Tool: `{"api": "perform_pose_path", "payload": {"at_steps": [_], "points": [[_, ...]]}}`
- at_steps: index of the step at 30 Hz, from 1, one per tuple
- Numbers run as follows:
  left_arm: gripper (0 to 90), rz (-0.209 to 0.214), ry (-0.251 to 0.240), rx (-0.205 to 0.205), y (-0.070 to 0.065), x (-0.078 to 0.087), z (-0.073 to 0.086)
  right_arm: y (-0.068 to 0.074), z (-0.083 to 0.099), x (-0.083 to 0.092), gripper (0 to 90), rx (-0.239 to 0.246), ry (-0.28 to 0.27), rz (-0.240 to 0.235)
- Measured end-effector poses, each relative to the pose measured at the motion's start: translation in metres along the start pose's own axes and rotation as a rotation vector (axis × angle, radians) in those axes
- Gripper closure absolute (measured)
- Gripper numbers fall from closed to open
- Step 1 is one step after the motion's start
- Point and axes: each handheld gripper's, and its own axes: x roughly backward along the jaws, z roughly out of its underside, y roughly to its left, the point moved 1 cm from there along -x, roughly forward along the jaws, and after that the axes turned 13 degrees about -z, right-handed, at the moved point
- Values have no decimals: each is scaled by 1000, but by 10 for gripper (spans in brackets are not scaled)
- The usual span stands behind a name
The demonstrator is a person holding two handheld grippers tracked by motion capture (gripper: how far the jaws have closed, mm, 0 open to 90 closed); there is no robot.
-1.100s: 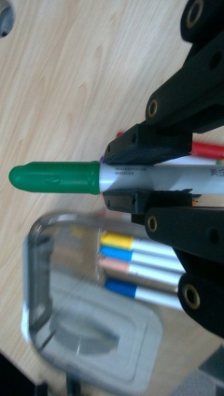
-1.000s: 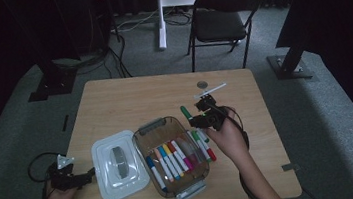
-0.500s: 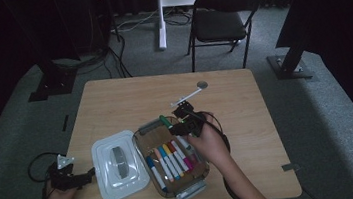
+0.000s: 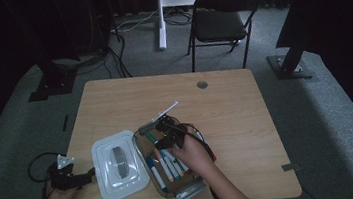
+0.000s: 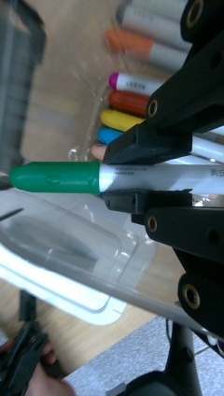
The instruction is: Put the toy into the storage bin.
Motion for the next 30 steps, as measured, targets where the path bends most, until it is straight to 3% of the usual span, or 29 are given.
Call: {"api": "perform_pose_path", "payload": {"at_steps": [16,27,30], "points": [[12,1,-1,3,0,0,0,-5,0,-49,764,-41,128,-3],[12,1,0,2,0,0,0,-4,0,-62,764,-39,192,18],[12,2,0,0,0,0,0,-4,0,-68,763,-43,234,18]]}}
